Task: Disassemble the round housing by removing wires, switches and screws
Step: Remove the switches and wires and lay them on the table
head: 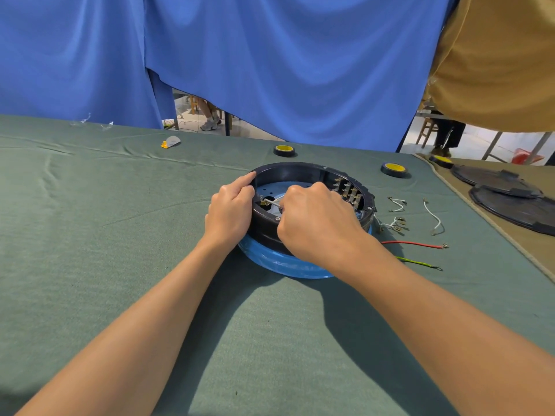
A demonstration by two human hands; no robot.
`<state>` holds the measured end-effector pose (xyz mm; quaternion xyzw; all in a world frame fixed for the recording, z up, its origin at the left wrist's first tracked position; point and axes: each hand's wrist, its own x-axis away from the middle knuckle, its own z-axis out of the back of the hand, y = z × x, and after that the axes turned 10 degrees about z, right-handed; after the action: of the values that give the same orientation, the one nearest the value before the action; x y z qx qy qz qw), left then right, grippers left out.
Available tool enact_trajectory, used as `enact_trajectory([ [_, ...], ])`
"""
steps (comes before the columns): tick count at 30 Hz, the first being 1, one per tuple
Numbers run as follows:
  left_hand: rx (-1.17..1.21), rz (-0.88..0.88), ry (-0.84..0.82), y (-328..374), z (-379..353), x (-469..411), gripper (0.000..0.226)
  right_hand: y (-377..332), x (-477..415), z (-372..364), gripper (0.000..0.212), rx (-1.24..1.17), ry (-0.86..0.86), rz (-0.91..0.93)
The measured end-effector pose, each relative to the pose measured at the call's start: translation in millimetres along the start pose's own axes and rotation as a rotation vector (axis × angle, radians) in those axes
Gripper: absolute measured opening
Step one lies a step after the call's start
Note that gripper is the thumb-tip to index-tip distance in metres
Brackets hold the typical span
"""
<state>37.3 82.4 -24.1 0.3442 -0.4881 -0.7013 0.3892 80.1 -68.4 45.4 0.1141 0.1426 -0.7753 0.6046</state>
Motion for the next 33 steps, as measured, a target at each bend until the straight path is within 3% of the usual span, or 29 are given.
enact_trajectory([
  [24,0.003,0.011,0.004,3.1,-0.6,4.2,0.064,-5.3,-2.5,2.1,0.039,0.026,-0.023,0.028],
  [28,0.006,0.001,0.013,0.6,-0.1,3.9,0.062,-0.6,-2.1,3.9,0.015,-0.012,-0.055,0.01],
  [33,0.007,-0.003,0.018,0.2,-0.6,2.8,0.062,0.4,-3.4,5.7,0.031,-0.037,-0.086,-0.03],
])
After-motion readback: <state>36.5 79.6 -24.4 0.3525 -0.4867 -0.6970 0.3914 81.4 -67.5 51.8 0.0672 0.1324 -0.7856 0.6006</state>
